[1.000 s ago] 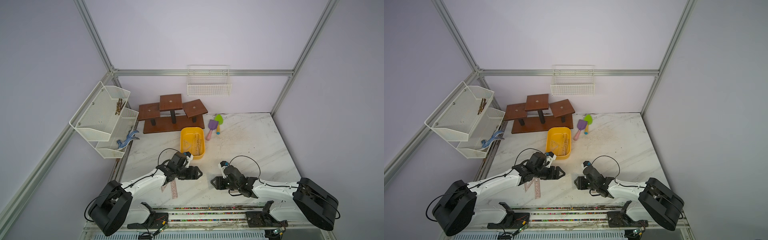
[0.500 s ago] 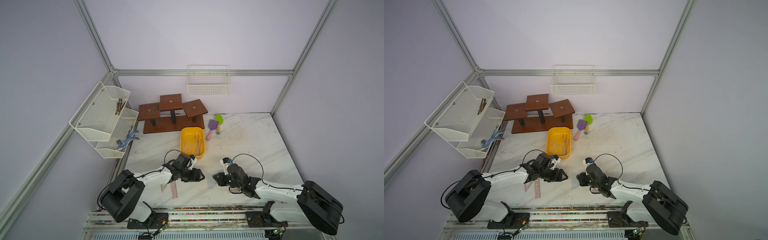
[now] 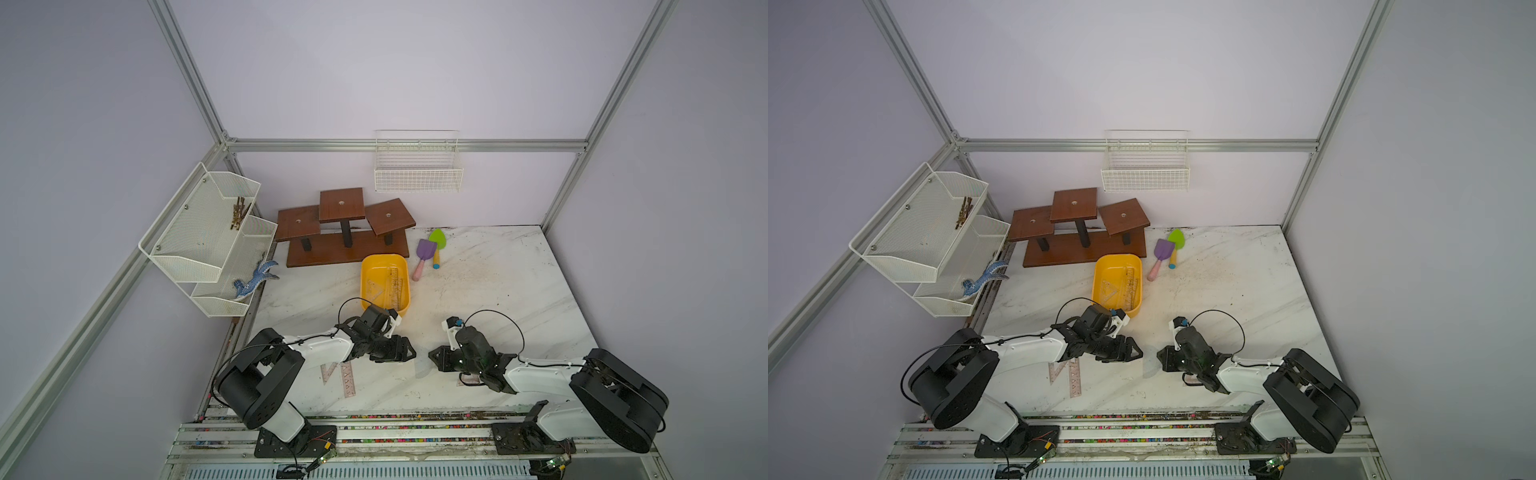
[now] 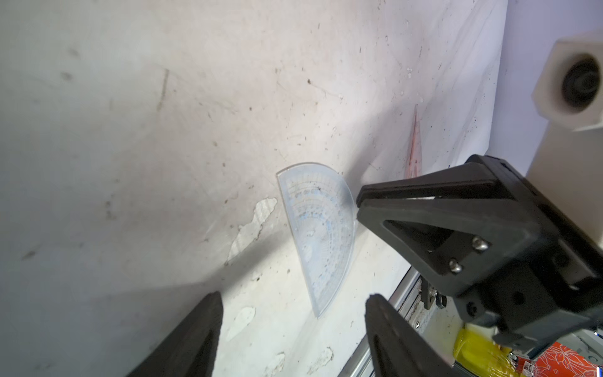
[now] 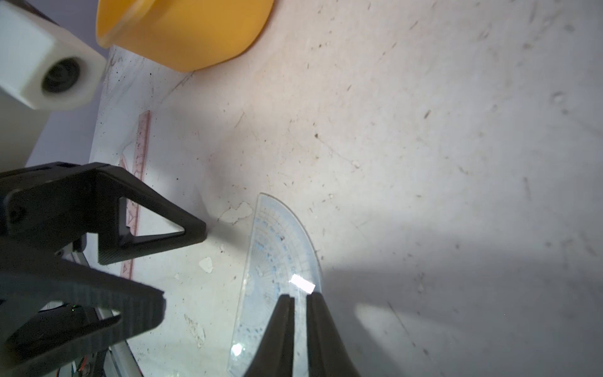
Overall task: Put the scattered rulers into the storage box
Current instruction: Pick up the ruler from the center of the board.
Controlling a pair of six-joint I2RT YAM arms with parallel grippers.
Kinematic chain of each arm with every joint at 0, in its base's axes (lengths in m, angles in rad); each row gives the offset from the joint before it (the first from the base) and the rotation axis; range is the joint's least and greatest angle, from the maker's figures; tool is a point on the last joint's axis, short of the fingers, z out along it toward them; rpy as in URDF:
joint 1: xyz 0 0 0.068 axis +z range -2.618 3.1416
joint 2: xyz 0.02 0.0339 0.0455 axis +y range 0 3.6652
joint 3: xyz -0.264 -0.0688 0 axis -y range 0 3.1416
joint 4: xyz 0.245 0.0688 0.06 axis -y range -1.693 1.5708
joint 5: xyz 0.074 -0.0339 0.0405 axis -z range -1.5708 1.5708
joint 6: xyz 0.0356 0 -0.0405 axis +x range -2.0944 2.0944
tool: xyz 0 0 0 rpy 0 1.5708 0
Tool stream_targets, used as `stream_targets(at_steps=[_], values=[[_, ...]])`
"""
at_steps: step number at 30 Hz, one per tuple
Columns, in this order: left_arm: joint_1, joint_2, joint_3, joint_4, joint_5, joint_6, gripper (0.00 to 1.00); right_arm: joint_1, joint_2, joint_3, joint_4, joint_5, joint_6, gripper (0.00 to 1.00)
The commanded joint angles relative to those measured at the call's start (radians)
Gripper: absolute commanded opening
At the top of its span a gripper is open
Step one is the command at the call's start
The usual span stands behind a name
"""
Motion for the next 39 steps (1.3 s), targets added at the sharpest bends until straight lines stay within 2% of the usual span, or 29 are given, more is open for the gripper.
stream_targets(at_steps=[1,13,23,31,39], values=[[-0.007,0.039,0.019,0.034,0.005,-0.012,0.73,-0.009,0.038,-0.011,0.060,-0.021,-0.015,0.15],[-0.018,0.116,0.026,0.067,0.020,-0.034,0.72,-0.022,0.082,-0.037,0.102,-0.056,-0.019,0.14],[-0.017,0.043,-0.004,0.016,-0.024,-0.027,0.73,-0.023,0.052,-0.058,0.164,-0.182,0.012,0.15],[-0.017,-0.020,-0.020,-0.034,-0.052,-0.022,0.77,-0.037,-0.051,-0.048,0.128,-0.150,-0.001,0.16],[-0.017,0.003,-0.023,-0.018,-0.031,-0.029,0.78,-0.037,0.059,-0.030,0.193,-0.190,0.000,0.14]])
